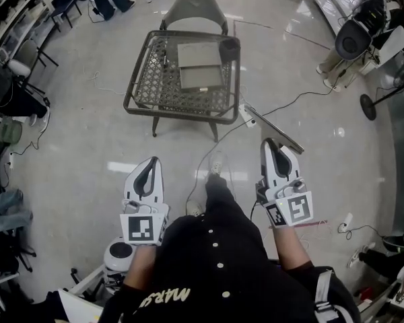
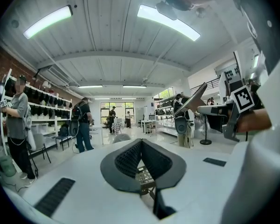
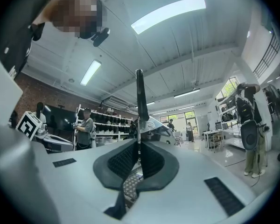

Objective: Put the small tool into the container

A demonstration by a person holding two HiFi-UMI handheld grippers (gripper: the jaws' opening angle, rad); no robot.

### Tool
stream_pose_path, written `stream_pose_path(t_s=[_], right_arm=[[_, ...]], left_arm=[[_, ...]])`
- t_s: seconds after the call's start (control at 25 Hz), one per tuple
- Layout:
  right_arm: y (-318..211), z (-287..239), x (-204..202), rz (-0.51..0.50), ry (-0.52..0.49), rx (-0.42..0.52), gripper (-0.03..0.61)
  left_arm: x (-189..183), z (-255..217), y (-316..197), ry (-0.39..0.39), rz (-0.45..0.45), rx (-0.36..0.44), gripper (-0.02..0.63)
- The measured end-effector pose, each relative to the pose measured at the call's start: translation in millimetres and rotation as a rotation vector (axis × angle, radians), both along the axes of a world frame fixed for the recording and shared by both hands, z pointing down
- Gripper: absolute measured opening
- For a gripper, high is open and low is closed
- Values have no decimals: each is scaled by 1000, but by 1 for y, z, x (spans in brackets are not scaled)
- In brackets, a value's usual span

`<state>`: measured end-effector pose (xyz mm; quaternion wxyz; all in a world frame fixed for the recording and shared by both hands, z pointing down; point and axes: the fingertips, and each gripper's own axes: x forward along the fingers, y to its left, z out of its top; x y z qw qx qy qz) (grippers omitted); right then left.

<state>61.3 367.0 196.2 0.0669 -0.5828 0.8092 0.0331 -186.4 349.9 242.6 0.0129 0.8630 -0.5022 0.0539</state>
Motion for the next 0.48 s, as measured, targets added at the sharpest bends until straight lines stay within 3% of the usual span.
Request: stream_pose_path(t_s=[0.48], right_arm=[[-60, -3, 17, -2, -13, 25, 15]], left_arm=[[9, -1, -52, -35, -28, 24, 26]])
